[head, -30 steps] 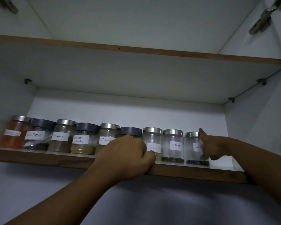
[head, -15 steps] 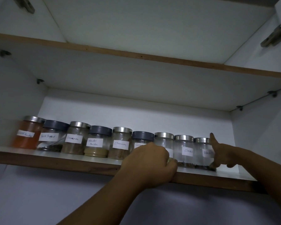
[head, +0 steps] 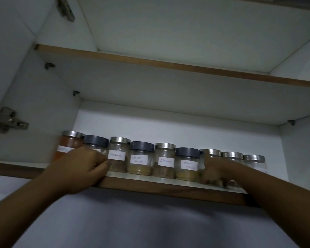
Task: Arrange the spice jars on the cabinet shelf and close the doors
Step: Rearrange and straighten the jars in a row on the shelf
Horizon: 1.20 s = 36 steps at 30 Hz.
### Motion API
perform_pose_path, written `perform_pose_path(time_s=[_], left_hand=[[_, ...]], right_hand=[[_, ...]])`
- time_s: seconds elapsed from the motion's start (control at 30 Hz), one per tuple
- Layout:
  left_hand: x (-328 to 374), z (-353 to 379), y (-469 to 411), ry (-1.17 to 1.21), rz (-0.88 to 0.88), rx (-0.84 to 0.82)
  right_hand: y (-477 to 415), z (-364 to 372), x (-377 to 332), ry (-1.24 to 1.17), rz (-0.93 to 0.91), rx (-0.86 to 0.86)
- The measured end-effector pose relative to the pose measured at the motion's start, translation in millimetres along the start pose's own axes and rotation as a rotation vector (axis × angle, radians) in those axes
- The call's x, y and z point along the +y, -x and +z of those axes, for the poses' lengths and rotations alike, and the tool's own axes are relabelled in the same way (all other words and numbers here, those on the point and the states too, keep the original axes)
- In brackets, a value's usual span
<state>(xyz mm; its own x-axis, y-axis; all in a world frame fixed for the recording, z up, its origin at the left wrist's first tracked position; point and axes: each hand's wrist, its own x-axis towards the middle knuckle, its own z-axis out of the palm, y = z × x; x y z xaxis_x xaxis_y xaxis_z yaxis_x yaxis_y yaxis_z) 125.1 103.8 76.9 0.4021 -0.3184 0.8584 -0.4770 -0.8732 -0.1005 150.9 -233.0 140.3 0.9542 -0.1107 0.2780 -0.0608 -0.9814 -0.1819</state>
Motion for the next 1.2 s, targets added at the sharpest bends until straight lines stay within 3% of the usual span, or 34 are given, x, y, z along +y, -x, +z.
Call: perform_pose_path(time_s=[0.17, 0.4, 0.57, 0.8, 0.97, 1.03, 1.1, 1.2], left_hand=[[-34, -5, 5, 0.015, 0.014, 0.013], [-34, -1, 3, 0.05, 0.027, 0.024], [-32, 0, 4, 0.055, 0.029, 0.066], [-31, 1, 6, 0.057, 0.033, 0.094], [-30, 5, 8, 0.038, 0.045, 0.155], [-29, 5, 9, 0.015, 0.05, 0.183], [-28, 5, 9, -0.002, 0.061, 0.198], [-29, 3, 11, -0.009, 0.074, 0.228]], right_hand=[[-18, 14, -54, -0.046, -0.001, -0.059], [-22, 19, -71, 0.145, 0.054, -0.078], [-21, 25, -120, 0.334, -0.093, 0.162], [-23, 36, -204, 0.26, -0.117, -0.077], [-18, 39, -218, 0.383, -0.153, -0.103], [-16, 35, -226, 0.491, -0.205, -0.001], [-20, 36, -238, 0.545, -0.282, 0.206], [-30, 48, -261, 0.33, -0.329, 0.221]])
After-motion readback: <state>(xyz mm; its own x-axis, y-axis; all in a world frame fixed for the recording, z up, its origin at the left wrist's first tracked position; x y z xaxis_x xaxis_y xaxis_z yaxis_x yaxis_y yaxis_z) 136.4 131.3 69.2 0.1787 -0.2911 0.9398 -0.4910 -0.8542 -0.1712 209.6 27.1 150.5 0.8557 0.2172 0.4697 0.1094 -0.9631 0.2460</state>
